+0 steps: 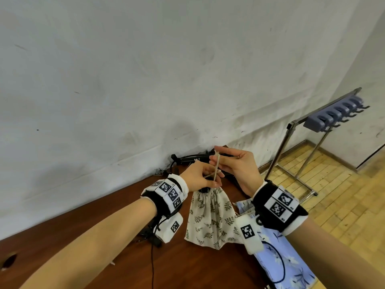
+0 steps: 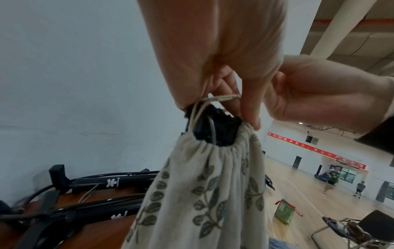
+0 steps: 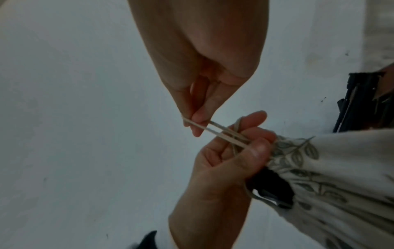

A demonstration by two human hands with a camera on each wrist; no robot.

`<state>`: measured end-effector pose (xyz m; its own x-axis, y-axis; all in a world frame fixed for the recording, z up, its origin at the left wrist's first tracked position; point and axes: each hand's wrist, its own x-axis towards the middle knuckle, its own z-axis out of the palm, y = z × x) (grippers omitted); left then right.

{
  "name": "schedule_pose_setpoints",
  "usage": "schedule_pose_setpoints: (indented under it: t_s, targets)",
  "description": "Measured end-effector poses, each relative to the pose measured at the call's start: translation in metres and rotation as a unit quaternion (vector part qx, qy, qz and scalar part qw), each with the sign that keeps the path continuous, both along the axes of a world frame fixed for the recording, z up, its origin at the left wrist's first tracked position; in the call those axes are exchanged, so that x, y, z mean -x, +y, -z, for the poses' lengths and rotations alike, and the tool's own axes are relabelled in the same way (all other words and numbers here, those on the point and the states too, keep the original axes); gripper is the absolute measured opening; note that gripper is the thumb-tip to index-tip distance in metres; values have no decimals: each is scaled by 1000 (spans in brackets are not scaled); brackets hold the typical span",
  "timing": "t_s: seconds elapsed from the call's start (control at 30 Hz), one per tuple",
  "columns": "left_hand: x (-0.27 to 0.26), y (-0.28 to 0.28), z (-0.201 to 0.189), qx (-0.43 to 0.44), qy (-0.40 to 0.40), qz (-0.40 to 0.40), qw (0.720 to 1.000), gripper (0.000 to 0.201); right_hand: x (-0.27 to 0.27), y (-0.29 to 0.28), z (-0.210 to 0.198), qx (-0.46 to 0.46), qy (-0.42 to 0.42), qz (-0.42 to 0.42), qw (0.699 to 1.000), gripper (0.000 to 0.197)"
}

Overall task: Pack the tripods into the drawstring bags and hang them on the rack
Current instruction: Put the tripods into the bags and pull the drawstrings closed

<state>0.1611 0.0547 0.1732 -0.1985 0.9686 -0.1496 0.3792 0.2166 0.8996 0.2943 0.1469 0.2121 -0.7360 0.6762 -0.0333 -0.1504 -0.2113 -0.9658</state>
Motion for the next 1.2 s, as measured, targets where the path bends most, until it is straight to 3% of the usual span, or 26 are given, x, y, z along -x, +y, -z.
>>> schedule_pose_setpoints:
  t_s: [0.2,0.33,0.4,0.53,0.6,0.67,0.8,0.9,1.07,1.2]
  targets:
    - [5,1,-12,51,4,39,998,36,-2,9,-9,-43,-8,-9,999,20]
    - [-2,6,-30,32,-10,18,999,18,-3,28,4,-132,-104,-36,985,26]
    - [-2,7,-37,12,-2,-28,1000,15,-10,37,19,-119,-165,-85,975,39]
    - [-4,8,-50,52,150,-45,986,17,-23,35,55,-86,-251,-235,935,89]
    - [-10,9,-58,78,152,-40,985,17,-21,23,68,-111,-255,-293,915,111]
    - [-18,6,-67,95,108,-25,989,15,-18,8,71,-133,-239,-326,905,101]
    - [-30,-1,-86,103,3,-66,993,15,-16,-13,87,-77,-215,-323,918,40]
    - [-29,-8,-97,101,-37,-112,988,11,-17,-22,102,-35,-220,-299,928,42]
    - [-10,-31,-87,73,-87,-259,959,11,-22,-55,117,6,-223,-341,913,34]
    - [15,-63,-44,69,-84,-368,924,13,-28,-88,149,21,-250,-415,874,44]
